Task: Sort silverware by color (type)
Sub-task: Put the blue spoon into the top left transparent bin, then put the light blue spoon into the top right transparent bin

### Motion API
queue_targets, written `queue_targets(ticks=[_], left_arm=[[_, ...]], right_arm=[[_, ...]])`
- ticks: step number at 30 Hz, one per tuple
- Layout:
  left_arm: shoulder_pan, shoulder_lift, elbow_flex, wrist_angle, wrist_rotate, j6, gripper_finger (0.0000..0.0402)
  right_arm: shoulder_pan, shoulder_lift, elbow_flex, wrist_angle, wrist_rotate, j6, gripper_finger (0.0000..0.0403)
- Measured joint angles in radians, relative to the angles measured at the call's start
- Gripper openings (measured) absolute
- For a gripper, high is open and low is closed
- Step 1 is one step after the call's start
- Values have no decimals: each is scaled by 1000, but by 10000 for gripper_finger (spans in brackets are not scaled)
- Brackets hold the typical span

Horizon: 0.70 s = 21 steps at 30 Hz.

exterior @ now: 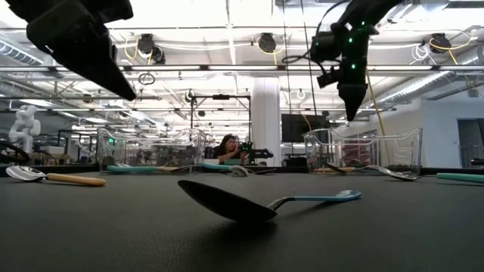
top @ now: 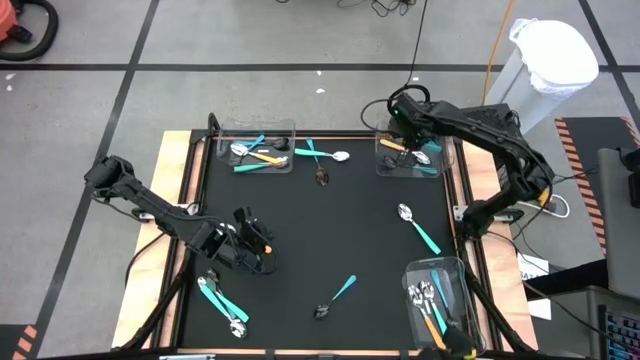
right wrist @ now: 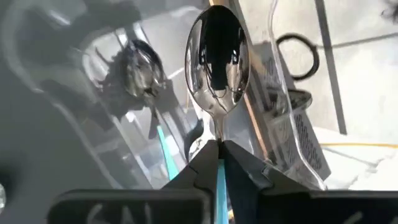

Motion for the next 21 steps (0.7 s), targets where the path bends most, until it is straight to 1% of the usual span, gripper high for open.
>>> queue_targets(ticks=[4,9,11,12,14,17,19,21], left_arm=[[0,0,0,-15,1,-8,70],[0,0,0,-28,1,-9,70],[0,0,0,-33,9,-55,70],[0,0,0,-44,28,-108,70],[0,0,0,-74,120,-229,70],[-4,0,0,-142,354,-365,70],[-24,0,0,-186,492,-381,70],[-62,0,0,-213,588,-375,70]], right_arm=[[-28,28,0,12,2,1,64],[-33,24,0,63,4,17,114],[-32,14,0,71,4,65,130],[-28,6,0,74,1,92,135],[-18,-10,0,74,-17,148,142],[7,-38,0,79,-84,213,144],[29,-53,1,95,-140,240,144],[56,-65,1,114,-186,263,145]])
